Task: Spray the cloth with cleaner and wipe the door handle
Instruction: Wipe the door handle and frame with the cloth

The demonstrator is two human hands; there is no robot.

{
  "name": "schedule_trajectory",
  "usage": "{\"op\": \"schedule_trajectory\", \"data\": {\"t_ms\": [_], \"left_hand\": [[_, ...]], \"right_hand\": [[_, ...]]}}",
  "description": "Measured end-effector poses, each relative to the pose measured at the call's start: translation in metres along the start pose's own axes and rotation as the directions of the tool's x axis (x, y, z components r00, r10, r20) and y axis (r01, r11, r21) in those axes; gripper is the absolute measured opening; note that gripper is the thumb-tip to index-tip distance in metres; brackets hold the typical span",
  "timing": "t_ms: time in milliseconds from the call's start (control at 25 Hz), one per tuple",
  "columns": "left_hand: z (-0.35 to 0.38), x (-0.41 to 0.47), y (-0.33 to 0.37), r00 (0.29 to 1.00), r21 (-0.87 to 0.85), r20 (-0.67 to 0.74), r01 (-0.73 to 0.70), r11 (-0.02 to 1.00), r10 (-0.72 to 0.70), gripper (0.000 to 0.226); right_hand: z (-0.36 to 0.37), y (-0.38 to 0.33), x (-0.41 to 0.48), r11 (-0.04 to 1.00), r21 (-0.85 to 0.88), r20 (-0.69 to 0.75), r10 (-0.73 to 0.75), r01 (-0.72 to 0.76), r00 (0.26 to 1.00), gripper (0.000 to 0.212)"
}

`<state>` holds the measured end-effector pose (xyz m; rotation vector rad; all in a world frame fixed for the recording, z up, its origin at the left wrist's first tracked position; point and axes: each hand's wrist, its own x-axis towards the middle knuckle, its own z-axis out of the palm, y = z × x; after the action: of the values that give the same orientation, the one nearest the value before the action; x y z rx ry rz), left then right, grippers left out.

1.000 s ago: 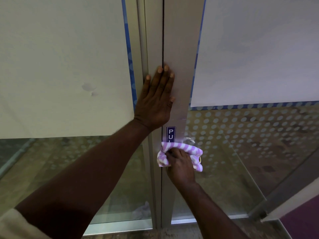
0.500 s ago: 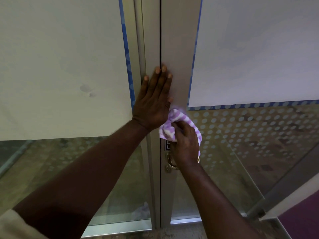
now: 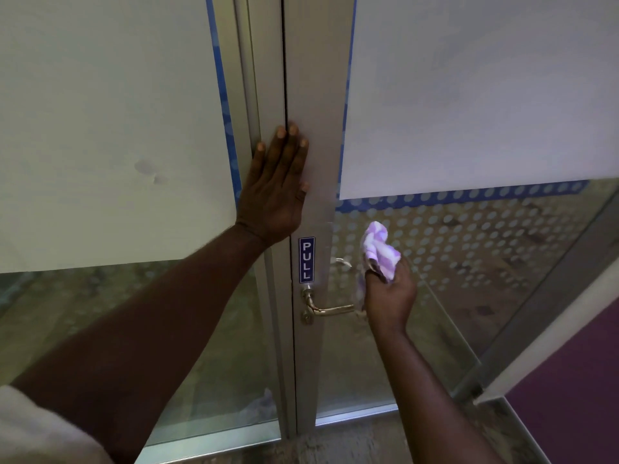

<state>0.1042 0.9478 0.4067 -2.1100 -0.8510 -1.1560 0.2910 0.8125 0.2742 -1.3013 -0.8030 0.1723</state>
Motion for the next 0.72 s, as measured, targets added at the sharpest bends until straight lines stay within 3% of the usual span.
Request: {"op": "schedule_trajectory", "data": {"t_ms": [120,200,280,320,360,440,480,600,640,720], "left_hand": [[-0.015,-0.005,0.010,0.997,-0.153,0.068,0.043,0.987,-0.033,0.063],[-0.024,-0.025,0.028,0.990,-0.286,0.131,0.083,0.955,-0.047,0.064],[-0.034,-0.051,0.059,0.948,-0.483,0.277,0.275,0.831,-0.153,0.063],[-0.040,-0.059,0.077,0.882,-0.581,0.403,0.451,0.677,-0.243,0.062],[-0.044,-0.063,0.093,0.777,-0.633,0.547,0.627,0.454,-0.311,0.059],[-0.049,-0.062,0.110,0.570,-0.586,0.783,0.810,0.013,-0.250,0.043],[-0.050,-0.061,0.112,0.505,-0.525,0.844,0.846,-0.094,-0.179,0.033],[-0.058,-0.056,0.111,0.430,-0.445,0.895,0.872,-0.204,-0.115,0.013],[-0.060,-0.055,0.110,0.433,-0.457,0.888,0.864,-0.211,-0.152,0.014],[-0.061,-0.052,0.109,0.445,-0.491,0.853,0.861,-0.133,-0.273,0.021]], "right_hand": [[-0.022,-0.017,0.004,0.908,0.308,0.062,0.281,-0.286,0.958,0.015],[-0.033,-0.026,0.006,0.724,0.492,0.270,0.401,-0.483,0.876,0.029],[-0.041,-0.033,0.007,0.546,0.566,0.466,0.406,-0.617,0.786,0.046],[-0.043,-0.038,0.006,0.490,0.580,0.526,0.385,-0.651,0.758,0.050],[-0.045,-0.042,0.004,0.454,0.589,0.562,0.365,-0.669,0.742,0.050],[-0.048,-0.048,0.001,0.429,0.584,0.602,0.340,-0.689,0.722,0.043],[-0.049,-0.051,0.001,0.429,0.571,0.618,0.337,-0.700,0.711,0.041],[-0.045,-0.056,0.004,0.531,0.451,0.608,0.405,-0.717,0.683,0.041],[-0.045,-0.055,0.003,0.649,0.387,0.526,0.429,-0.655,0.735,0.040],[-0.046,-0.050,-0.004,0.917,0.147,0.168,0.345,-0.370,0.923,0.048]]}}
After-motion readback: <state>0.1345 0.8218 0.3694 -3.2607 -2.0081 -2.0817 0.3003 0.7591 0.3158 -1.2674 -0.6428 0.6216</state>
